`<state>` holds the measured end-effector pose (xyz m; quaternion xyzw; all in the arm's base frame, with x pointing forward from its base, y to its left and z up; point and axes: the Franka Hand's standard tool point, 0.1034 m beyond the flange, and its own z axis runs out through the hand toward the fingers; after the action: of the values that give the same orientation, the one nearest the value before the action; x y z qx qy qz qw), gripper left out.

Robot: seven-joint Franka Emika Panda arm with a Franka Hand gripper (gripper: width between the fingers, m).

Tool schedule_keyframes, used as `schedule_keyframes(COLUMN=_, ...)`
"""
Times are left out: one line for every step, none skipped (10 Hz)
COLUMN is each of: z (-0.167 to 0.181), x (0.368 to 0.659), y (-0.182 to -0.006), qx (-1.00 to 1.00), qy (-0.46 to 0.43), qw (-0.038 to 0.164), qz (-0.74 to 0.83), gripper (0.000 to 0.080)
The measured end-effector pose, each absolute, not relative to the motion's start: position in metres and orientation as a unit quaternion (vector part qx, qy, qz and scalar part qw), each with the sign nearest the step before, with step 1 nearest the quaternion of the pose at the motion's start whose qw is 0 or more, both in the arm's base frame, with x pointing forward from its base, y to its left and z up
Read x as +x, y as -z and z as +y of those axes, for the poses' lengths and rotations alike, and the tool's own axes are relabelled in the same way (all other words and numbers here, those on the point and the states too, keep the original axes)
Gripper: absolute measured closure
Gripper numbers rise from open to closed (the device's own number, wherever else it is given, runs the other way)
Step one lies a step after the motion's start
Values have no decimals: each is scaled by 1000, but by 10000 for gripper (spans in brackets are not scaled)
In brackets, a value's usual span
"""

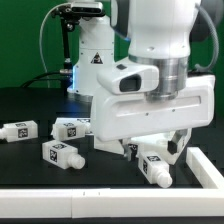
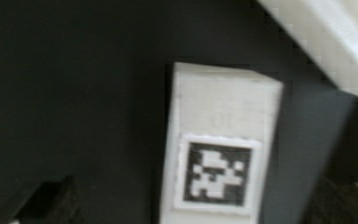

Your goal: Assemble square table

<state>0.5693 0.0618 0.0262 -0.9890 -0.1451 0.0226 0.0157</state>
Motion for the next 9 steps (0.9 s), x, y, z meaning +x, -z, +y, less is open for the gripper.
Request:
schedule_keyframes(z=62, x=567, y=-20, qx=-989, qy=-24, qw=16, qz=-144, gripper=150)
schedule_keyframes(z=66, x=566, y=-12, qx=-990, qy=-20, qw=17, qz=-141, gripper=150)
schedule_keyframes(z=72, x=564, y=-10, qx=-989, qy=-11, qw=17, qz=-148, gripper=150)
schedule_keyframes(z=71, x=565, y=-10, qx=-989, qy=-12, qw=18, qz=-147, gripper=173)
schedule_keyframes(z=71, x=565, y=-10, qx=-989, qy=-12, qw=18, qz=-147, gripper=173)
schedule_keyframes(z=71, x=564, y=-10, qx=-989, qy=-13, qw=18, qz=-147, gripper=361)
schedule_keyframes(z=71, x=564, y=-10, qx=-989, qy=-13, qw=18, qz=-147, gripper=361)
schedule_keyframes(z=69, x=567, y=-13, qx=-986, qy=-10, qw=17, qz=-165, gripper=523)
schedule_keyframes(z=62, x=573, y=-27, qx=-981, qy=-3, qw=15, qz=-195, gripper=522)
